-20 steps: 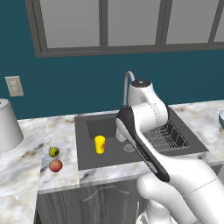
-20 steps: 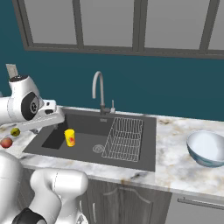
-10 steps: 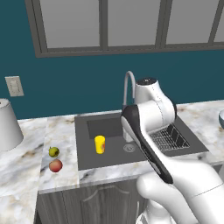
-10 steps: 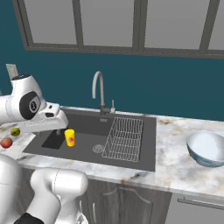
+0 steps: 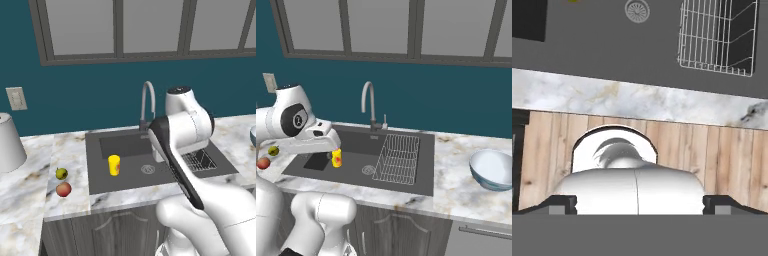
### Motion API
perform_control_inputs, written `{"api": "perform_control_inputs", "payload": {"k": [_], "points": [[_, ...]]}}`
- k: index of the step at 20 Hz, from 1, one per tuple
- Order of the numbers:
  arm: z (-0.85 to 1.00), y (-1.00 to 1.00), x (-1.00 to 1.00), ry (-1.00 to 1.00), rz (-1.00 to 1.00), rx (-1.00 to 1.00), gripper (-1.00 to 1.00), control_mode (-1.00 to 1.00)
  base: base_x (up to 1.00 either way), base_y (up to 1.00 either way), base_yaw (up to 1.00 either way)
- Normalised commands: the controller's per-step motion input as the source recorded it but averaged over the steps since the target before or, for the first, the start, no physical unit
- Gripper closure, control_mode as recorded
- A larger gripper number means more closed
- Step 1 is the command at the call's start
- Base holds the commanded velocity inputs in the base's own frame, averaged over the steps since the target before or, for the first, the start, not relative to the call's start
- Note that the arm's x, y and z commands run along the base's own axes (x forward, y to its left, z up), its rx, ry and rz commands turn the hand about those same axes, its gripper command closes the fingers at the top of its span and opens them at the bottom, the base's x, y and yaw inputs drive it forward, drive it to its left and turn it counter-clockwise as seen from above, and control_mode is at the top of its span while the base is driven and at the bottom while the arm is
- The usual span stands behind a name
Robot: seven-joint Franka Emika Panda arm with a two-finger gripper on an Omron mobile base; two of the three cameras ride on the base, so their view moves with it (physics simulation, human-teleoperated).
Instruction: Remove the pear and peach from the sink. Then move the bowl and cup from the counter to the sink for washing.
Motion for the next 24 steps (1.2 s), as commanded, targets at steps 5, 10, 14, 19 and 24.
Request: {"api": "perform_control_inputs", "payload": {"k": [5,10,14,19,24], "points": [[0.04,-0.31,-0.25,-0.04,0.00,-0.01,-1.00,-1.00,0.00,0.00,0.00],[0.04,-0.33,-0.13,-0.01,0.00,0.00,-1.00,-1.00,0.00,0.00,0.00],[0.07,-0.35,-0.07,0.00,-0.02,0.00,-1.00,-1.00,0.00,0.00,0.00],[0.08,-0.32,-0.02,0.00,0.00,-0.01,-1.00,-1.00,0.00,0.00,0.00],[0.05,-0.30,-0.01,0.00,0.00,-0.04,-1.00,-1.00,0.00,0.00,0.00]]}}
